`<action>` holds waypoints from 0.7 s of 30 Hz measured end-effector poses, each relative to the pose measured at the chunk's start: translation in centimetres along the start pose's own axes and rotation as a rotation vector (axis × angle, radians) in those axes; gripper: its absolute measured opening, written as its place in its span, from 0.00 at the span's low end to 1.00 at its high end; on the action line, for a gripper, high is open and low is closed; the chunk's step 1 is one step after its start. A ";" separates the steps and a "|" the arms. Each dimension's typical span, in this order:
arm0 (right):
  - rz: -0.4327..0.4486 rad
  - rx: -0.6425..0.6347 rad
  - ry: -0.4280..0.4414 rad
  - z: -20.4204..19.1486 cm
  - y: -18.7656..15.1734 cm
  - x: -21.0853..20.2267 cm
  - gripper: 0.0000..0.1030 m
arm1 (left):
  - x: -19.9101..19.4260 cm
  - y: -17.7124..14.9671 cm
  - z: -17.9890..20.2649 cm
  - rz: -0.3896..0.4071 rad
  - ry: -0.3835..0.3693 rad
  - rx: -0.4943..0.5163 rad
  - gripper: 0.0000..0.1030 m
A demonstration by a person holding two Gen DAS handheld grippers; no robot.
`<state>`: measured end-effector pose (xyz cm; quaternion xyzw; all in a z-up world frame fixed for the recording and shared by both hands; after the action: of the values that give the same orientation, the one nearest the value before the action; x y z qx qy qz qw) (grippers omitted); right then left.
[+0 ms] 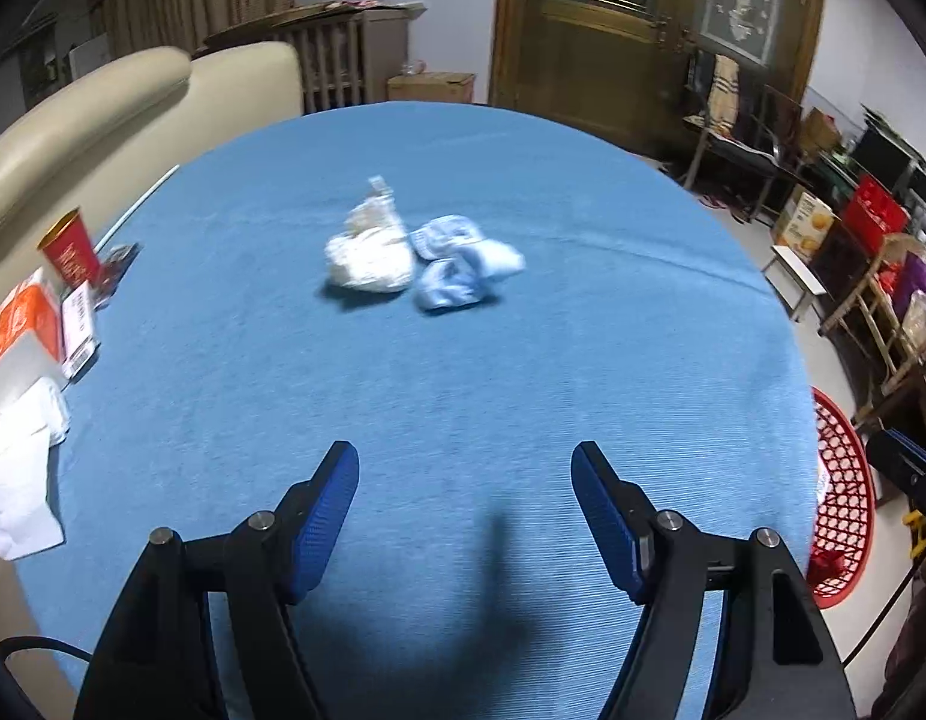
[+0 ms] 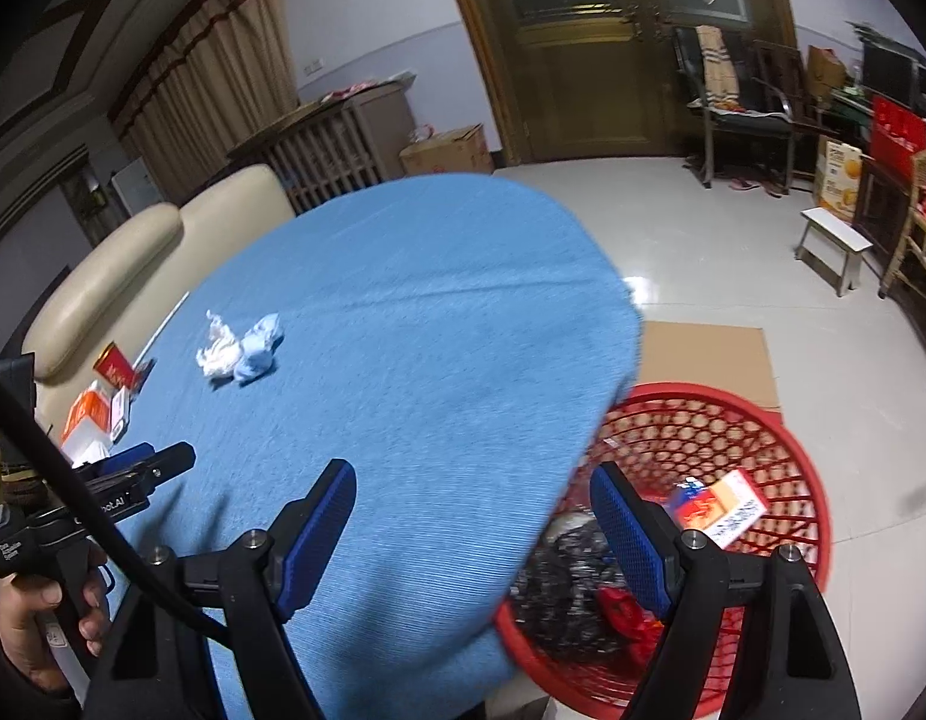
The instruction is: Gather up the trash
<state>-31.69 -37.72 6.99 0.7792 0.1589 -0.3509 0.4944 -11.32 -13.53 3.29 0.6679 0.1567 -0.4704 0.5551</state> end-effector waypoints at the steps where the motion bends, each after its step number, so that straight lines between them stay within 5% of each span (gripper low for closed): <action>1: -0.009 -0.005 0.008 -0.5 0.0 0.5 0.81 | 0.0 -0.1 -0.6 -0.001 0.008 -0.011 0.72; 21: -0.119 -0.160 0.197 -14.1 4.8 11.5 0.81 | 1.2 -0.1 -8.0 -0.015 0.075 -0.158 0.72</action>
<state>-15.24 -28.63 5.78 0.7572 0.2800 -0.2878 0.5152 -7.15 -6.79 1.81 0.6380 0.2188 -0.4356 0.5962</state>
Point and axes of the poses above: each gripper's, at about its wrist camera, not at the fingertips, and x roughly the way its jaws point, z to its right, y to its top, the point moved 4 cm from there along x, roughly the way its jaws point, and after that the axes turned 1 degree about -y, right-handed, at the moved point
